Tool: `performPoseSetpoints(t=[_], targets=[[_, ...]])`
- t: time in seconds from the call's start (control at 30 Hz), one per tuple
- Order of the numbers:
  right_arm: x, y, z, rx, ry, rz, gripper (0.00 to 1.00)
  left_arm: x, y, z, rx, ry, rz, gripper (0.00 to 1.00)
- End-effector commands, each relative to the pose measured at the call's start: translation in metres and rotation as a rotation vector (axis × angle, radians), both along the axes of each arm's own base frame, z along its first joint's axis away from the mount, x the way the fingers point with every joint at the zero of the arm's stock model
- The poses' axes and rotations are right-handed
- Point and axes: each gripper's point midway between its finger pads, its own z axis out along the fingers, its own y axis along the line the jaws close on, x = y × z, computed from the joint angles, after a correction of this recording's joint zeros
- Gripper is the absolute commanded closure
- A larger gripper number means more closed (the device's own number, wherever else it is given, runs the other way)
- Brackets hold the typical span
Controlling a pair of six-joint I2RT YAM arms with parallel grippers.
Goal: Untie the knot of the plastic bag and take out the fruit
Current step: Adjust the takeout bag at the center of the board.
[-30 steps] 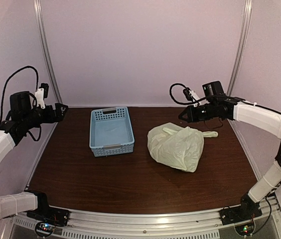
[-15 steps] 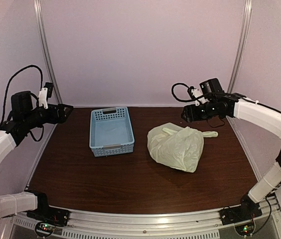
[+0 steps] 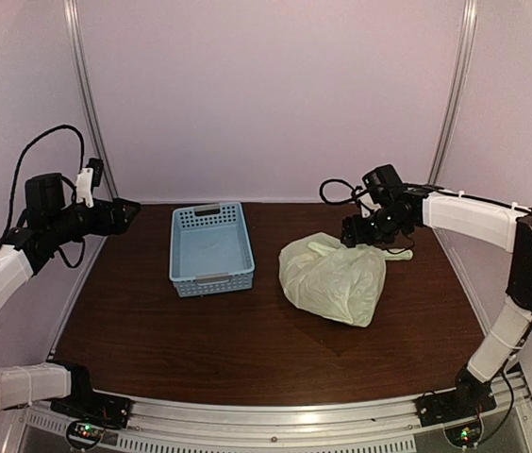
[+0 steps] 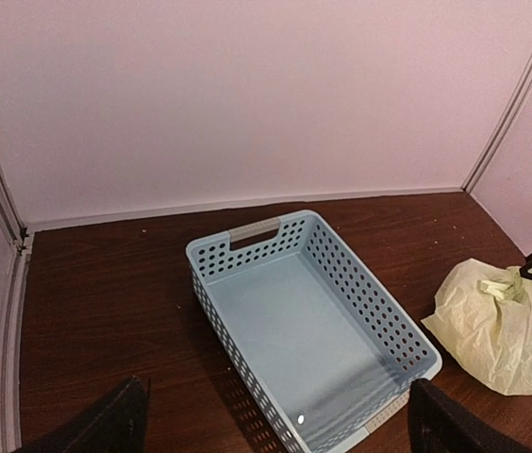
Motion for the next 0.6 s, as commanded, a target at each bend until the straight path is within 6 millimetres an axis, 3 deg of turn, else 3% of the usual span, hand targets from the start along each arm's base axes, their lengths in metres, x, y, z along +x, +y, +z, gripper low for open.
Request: performPoseSetpoints(t=[0.0, 0.27, 0.57], targets=[[-0.003, 0.003, -0.015, 0.031, 0.043, -0.022, 0.26, 0.003, 0.0, 0.004, 0.008, -0.027, 0.001, 0.03], [-0.003, 0.011, -0.034, 0.065, 0.082, -0.031, 0.36, 0.004, 0.001, 0.003, 0.01, -0.024, 0.008, 0.02], [-0.001, 0.021, -0.035, 0.088, 0.083, -0.018, 0.82, 0.004, 0.002, 0.003, 0.014, -0.026, 0.015, 0.02]])
